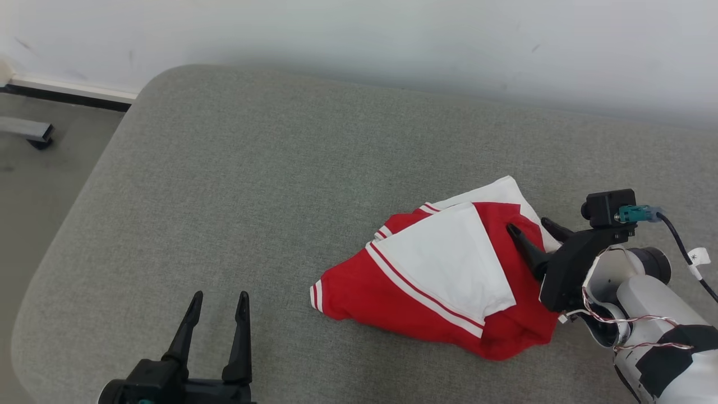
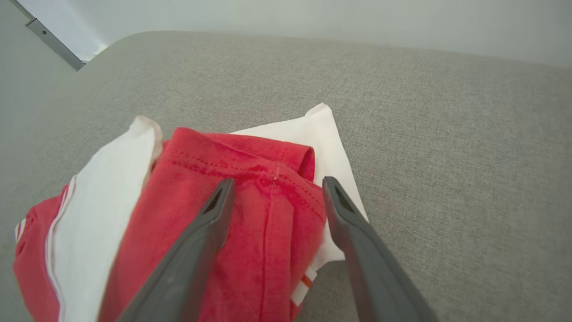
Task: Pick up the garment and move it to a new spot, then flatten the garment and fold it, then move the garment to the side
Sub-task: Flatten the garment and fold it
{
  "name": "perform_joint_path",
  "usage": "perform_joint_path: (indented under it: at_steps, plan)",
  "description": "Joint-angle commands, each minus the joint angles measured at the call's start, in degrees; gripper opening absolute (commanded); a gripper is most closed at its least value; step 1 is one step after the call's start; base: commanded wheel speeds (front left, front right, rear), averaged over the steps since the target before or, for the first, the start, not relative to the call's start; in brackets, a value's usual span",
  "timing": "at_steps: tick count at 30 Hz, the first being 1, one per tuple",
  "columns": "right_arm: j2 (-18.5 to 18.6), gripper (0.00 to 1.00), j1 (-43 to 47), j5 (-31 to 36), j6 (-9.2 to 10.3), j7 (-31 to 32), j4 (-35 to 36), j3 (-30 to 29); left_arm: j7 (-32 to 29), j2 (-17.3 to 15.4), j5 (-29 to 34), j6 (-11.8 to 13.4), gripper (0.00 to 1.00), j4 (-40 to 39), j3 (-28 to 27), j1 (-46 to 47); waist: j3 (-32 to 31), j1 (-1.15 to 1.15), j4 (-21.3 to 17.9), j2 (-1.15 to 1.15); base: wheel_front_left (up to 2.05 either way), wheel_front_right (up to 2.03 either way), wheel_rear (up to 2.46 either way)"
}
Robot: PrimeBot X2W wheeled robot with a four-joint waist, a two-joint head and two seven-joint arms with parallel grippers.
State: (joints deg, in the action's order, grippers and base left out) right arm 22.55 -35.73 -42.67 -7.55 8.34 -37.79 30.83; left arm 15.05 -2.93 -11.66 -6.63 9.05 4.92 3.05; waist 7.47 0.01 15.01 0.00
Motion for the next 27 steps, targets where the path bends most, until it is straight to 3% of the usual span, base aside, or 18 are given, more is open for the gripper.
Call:
perform_joint_path:
  at_steps: [1,3,5,6,11,27]
  plan:
    - [0.4,1.0,-0.7,-1.2,0.15,0.7,-0.9,0.6,0.2,0.0,-0.4,0.2,1.0,0.1,0.2,0.9,1.0,-0.01,1.1,0.0,0.0,0.0,0.0]
    - [0.4,1.0,-1.4,-2.8,0.15,2.0,-2.0,2.1,0.2,0.0,-0.6,0.4,1.0,0.1,0.7,1.1,1.3,-0.01,1.4,0.0,0.0,0.0,0.0]
    - [0.4,0.11,-2.0,-3.9,0.15,2.6,-2.8,3.0,0.2,0.0,-0.9,0.5,1.0,0.3,1.0,1.7,1.4,-0.01,1.5,0.0,0.0,0.0,0.0]
    - [0.6,0.0,-2.3,-4.4,0.15,2.5,-3.0,3.5,0.2,0.1,-1.0,0.5,1.0,0.3,1.1,1.9,1.5,-0.01,1.5,0.0,0.0,0.0,0.0]
    - [1.0,0.0,-3.6,-6.4,0.15,0.2,-4.1,5.0,0.2,0.0,-1.3,0.8,1.0,0.4,0.9,2.1,1.7,-0.01,0.8,0.0,0.0,0.0,0.0]
    - [5.0,0.0,-4.2,-8.6,0.15,-17.7,1.1,7.2,0.2,0.0,0.6,0.8,1.0,-0.8,-1.7,-0.5,-1.7,-0.01,-6.1,0.0,0.0,0.0,0.0]
